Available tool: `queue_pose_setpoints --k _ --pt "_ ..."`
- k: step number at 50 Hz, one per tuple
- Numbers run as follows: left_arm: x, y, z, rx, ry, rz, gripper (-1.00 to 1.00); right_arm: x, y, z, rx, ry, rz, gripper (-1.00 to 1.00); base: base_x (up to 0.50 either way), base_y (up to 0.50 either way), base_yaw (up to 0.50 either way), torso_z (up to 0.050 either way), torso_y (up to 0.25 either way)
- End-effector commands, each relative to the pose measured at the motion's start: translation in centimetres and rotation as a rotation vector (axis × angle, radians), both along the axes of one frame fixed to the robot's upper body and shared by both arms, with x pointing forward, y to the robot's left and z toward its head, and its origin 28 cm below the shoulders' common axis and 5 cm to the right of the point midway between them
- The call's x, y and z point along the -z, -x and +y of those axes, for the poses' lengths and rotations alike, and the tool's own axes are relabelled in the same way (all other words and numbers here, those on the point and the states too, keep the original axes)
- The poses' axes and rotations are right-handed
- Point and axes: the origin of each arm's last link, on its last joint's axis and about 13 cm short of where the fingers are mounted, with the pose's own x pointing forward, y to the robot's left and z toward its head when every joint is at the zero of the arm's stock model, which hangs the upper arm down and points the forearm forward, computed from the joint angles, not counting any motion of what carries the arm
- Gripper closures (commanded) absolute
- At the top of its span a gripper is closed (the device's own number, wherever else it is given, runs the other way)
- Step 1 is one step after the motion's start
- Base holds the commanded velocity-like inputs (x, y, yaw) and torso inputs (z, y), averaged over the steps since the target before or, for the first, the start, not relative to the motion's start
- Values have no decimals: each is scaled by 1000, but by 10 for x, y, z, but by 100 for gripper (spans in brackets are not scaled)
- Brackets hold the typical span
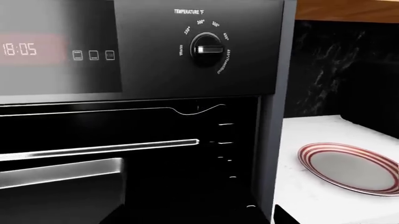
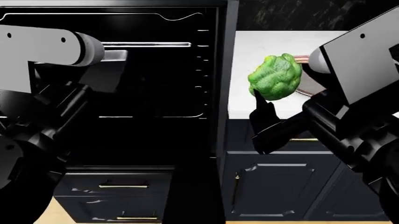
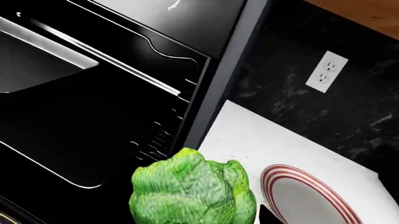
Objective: Place the broccoli on the top rack of the oven.
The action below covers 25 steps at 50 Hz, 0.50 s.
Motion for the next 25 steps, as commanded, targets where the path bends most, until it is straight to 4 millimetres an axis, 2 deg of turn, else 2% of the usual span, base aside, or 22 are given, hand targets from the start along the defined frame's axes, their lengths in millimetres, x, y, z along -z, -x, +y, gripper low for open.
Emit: queue_pose_setpoints --k 1,25 --pt "2 -3 1 -13 -3 -1 -100 2 -2 -1 -2 6 -10 100 -1 480 0 0 0" --pt "1 -1 1 -11 -7 -5 -100 2 -3 0 -10 12 -8 100 -1 459 0 0 0"
